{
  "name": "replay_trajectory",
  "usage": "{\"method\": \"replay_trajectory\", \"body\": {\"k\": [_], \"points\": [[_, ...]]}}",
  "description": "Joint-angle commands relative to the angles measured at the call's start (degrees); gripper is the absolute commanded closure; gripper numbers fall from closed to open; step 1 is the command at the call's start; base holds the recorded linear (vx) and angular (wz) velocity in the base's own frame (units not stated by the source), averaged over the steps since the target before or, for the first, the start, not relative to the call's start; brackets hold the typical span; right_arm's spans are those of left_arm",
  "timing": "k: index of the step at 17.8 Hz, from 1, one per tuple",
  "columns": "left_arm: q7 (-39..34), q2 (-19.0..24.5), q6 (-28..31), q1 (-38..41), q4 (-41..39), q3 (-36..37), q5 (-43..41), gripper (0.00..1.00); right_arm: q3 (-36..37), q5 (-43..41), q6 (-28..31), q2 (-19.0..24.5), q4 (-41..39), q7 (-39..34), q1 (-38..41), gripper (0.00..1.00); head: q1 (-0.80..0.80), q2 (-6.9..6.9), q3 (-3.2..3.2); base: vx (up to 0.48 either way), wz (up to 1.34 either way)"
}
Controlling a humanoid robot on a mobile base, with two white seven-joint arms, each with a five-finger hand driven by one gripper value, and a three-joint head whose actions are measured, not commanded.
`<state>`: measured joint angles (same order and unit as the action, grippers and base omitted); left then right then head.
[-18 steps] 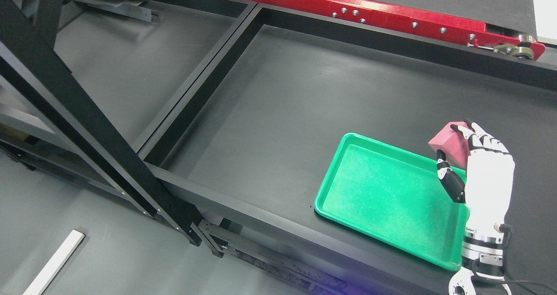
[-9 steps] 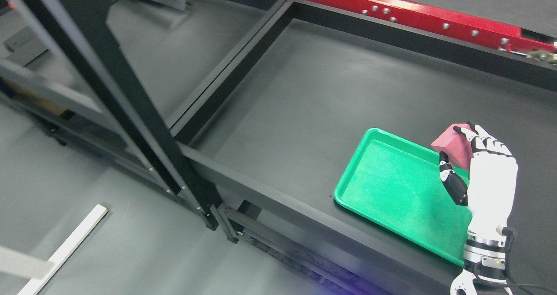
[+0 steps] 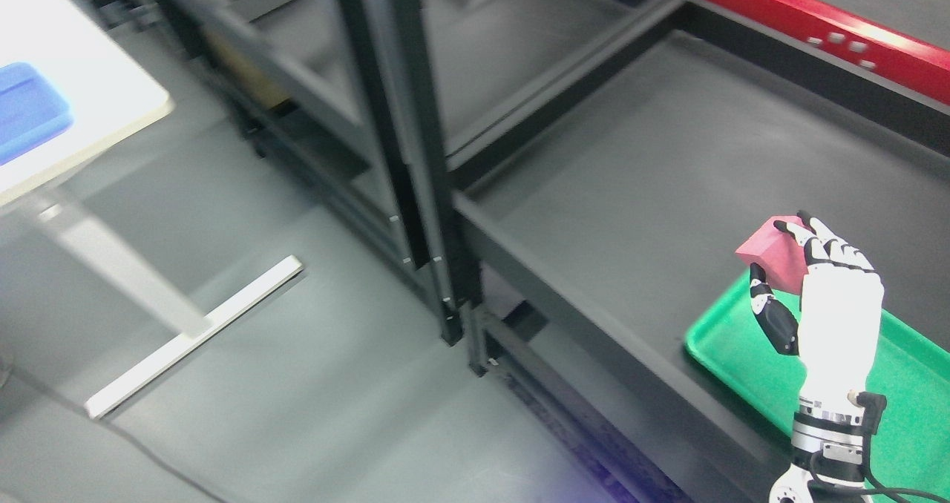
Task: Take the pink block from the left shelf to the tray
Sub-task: 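Turn and drive to the blue tray holding the cube in the right hand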
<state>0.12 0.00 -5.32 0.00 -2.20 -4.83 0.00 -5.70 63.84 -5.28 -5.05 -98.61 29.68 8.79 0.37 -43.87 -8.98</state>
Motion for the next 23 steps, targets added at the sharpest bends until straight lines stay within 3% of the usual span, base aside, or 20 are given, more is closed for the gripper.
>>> {"method": "replay_trajectory", "body": {"k": [1,23], "points": [[-0.03,1.00,-0.04,-0.70,0.00,0.00,-0.09,0.00,0.07,-0.03,0.01,-0.13,-0.09,0.02,0.18,0.98,0.00,0.00,0.00,-0.117,0.98],[-0.03,1.00,-0.04,-0.61,0.00,0.00,-0.09,0.00,0.16,-0.03,0.01,-0.04,-0.09,0.02,0.26,0.98,0.00,-0.01,0.00,-0.081,0.75]]}}
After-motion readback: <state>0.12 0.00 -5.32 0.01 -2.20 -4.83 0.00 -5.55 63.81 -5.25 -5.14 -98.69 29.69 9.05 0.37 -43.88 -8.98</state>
